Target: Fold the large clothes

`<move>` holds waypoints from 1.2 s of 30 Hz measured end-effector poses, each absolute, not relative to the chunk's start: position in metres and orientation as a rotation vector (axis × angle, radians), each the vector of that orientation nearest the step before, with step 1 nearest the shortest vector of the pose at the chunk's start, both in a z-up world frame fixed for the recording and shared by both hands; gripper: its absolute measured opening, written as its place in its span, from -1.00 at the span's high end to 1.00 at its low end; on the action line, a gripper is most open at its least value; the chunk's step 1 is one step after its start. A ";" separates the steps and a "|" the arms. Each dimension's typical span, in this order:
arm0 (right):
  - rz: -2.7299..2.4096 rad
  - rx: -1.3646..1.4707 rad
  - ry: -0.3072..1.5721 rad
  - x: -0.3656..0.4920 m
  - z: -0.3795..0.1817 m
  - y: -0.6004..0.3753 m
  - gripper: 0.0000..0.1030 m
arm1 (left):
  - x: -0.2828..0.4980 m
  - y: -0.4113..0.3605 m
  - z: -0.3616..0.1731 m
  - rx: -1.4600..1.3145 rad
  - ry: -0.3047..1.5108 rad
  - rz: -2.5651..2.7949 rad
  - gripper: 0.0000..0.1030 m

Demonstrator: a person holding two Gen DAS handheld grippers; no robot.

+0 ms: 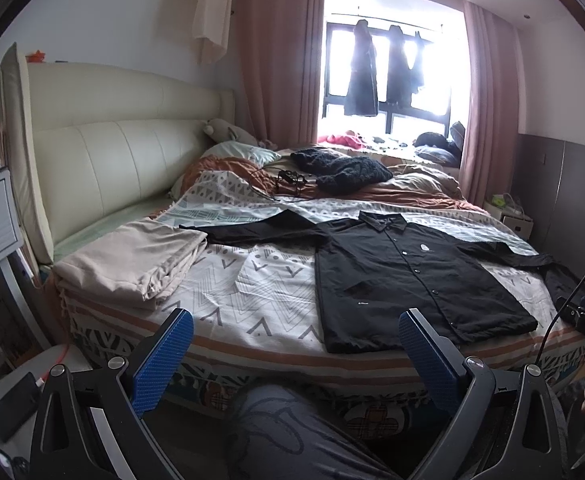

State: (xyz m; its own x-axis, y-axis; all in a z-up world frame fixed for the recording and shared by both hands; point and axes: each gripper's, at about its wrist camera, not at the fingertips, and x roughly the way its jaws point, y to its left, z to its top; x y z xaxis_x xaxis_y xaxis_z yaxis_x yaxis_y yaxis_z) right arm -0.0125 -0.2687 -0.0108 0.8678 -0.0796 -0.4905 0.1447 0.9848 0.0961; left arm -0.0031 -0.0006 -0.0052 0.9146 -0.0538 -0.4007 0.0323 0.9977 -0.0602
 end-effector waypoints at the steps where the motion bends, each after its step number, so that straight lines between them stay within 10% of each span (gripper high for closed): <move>1: -0.117 0.136 0.506 -0.013 -0.010 -0.270 -1.00 | -0.003 0.000 -0.005 -0.052 0.413 -0.044 -0.99; 36: -0.129 0.109 0.504 -0.012 0.015 -0.276 -1.00 | -0.009 0.013 -0.001 -0.069 0.417 -0.024 -0.99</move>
